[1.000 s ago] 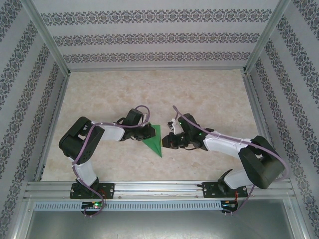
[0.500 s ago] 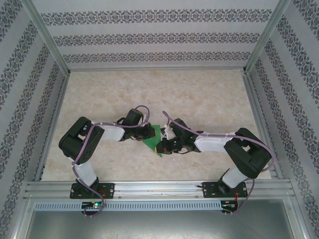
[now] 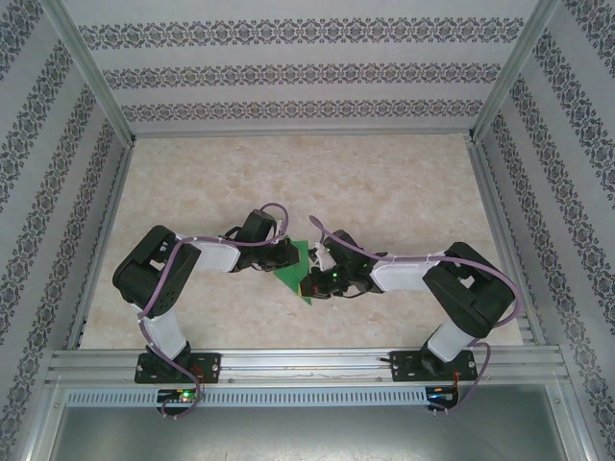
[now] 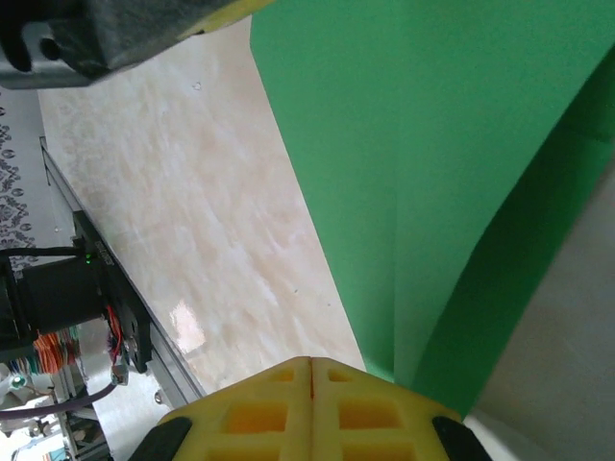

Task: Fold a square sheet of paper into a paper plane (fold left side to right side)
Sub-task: Fourth fold the wing at the center of the table.

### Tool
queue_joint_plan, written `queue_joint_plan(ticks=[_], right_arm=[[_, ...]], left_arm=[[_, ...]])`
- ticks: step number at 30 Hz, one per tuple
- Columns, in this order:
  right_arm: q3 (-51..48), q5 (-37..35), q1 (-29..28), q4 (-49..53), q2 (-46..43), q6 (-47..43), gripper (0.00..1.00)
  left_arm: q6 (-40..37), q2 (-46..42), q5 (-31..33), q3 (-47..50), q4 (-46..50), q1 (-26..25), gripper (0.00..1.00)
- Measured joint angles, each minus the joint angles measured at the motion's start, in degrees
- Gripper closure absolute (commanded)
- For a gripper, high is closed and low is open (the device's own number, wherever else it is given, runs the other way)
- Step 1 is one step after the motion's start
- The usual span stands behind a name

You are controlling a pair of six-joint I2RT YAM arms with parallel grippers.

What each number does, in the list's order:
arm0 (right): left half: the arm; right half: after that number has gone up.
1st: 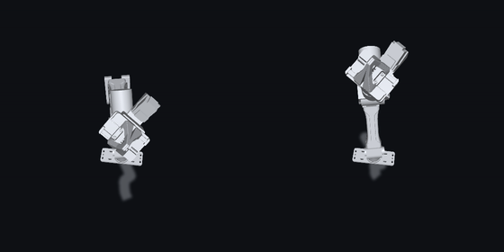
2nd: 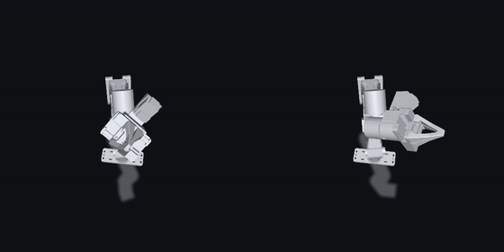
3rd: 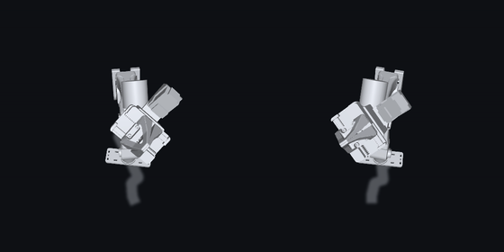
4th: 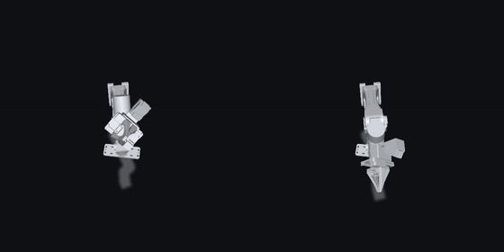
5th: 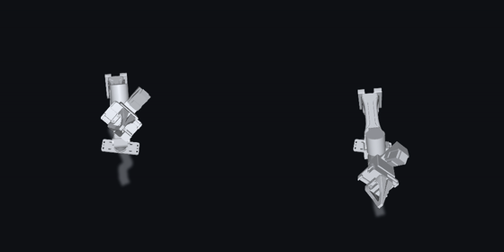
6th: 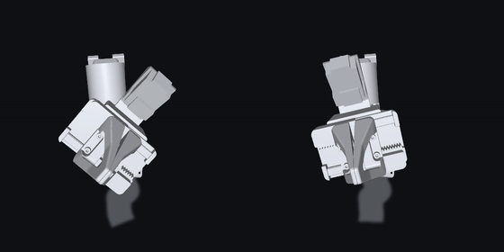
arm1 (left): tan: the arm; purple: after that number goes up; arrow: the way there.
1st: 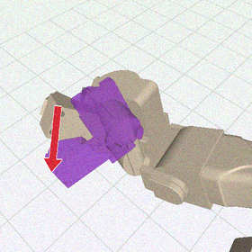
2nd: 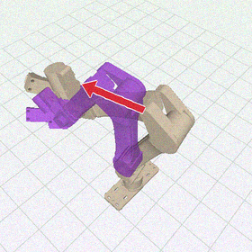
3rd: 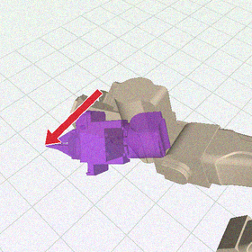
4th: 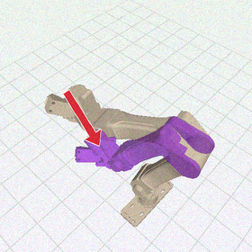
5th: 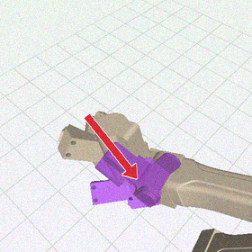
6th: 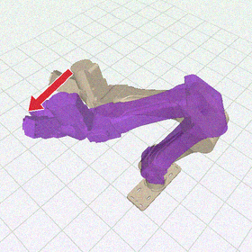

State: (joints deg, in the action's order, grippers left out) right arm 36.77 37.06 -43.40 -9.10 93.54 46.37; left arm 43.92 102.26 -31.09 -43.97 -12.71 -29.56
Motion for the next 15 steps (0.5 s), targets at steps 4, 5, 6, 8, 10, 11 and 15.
queue_joint_plan(ticks=[4, 5, 6, 8, 10, 11, 15], right_arm=[[-0.11, -0.39, 0.00, 0.04, 0.22, 0.00, 0.99], [-0.11, -0.42, 0.00, 0.04, 0.26, 0.00, 0.99], [-0.15, -0.55, 0.00, 0.04, 0.26, 0.00, 0.99], [-0.20, -0.63, 0.00, 0.09, 0.26, 0.00, 0.99], [-0.20, -0.66, 0.00, 0.20, 0.26, -0.02, 0.99], [-0.20, -0.74, 0.00, 0.33, 0.26, -0.02, 0.99], [-0.20, -0.83, 0.00, 0.92, 0.28, -0.02, 0.99]], left_arm=[[0.00, 0.00, 0.00, 0.00, 0.00, 0.00, 0.89], [0.00, 0.00, 0.00, 0.00, 0.00, 0.00, 0.89], [0.00, 0.00, 0.00, 0.00, 0.00, 0.00, 0.89], [0.00, 0.00, 0.00, 0.00, 0.00, 0.00, 0.89], [0.00, 0.00, 0.00, 0.00, 0.00, 0.00, 0.89], [0.00, 0.00, 0.00, 0.00, 0.00, 0.00, 0.89], [0.00, 0.00, 0.00, 0.00, 0.00, 0.00, 0.89]])
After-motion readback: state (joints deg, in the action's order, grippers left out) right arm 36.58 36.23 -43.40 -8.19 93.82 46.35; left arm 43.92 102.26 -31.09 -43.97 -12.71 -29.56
